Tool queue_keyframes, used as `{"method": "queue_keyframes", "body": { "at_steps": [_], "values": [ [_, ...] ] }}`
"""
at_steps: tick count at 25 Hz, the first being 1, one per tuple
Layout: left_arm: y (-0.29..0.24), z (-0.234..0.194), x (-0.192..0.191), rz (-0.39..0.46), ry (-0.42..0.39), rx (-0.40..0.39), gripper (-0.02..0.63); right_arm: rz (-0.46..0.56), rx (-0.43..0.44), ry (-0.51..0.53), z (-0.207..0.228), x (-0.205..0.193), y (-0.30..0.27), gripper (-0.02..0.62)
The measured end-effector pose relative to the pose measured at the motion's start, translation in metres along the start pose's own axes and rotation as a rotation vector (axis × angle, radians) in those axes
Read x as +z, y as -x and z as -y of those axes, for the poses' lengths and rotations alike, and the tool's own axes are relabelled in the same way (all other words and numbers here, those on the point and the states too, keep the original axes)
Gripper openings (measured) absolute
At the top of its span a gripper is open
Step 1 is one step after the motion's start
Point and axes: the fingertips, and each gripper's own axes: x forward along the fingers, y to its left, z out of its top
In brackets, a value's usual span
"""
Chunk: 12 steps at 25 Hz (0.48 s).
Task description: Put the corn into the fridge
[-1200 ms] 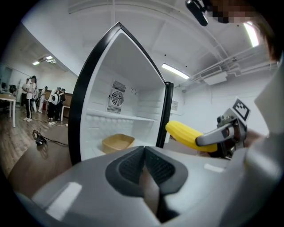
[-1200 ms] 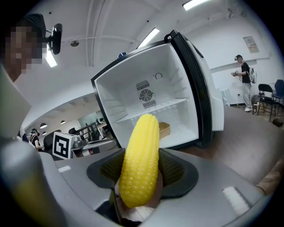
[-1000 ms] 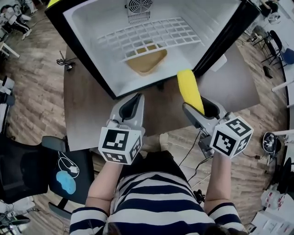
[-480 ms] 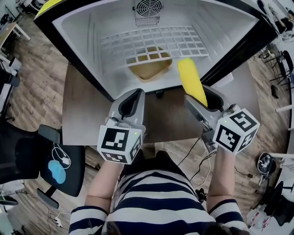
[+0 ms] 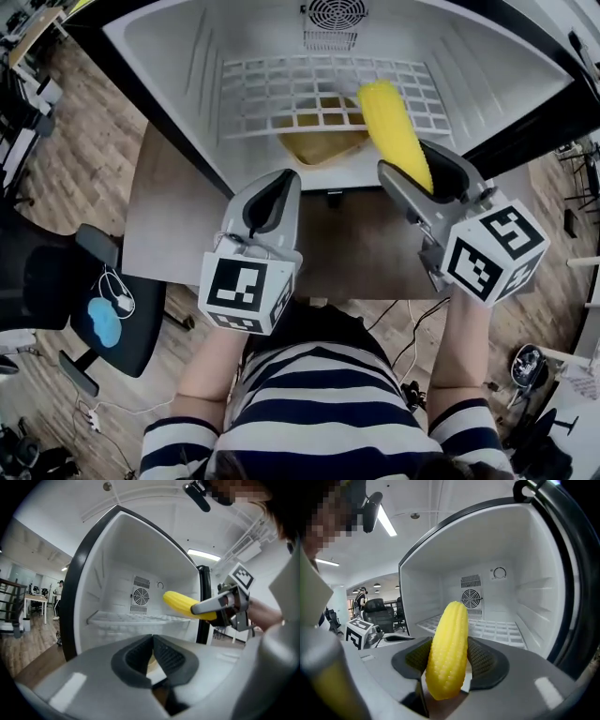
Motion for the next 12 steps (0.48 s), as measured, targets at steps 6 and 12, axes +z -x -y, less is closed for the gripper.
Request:
{"method": "queue_keyframes", "body": {
  "at_steps": [6, 12],
  "values": [
    [-0.001, -0.012, 0.000, 0.007, 0.014, 0.069, 0.000, -0.003, 0.021, 0.094, 0.012, 0.024, -0.023, 0.241],
    [-0.003, -0.020, 0.000, 0.016, 0.021, 0.129, 0.000, -0.008, 0.047, 0.154, 0.020, 0.035, -0.046, 0.241]
  ]
}}
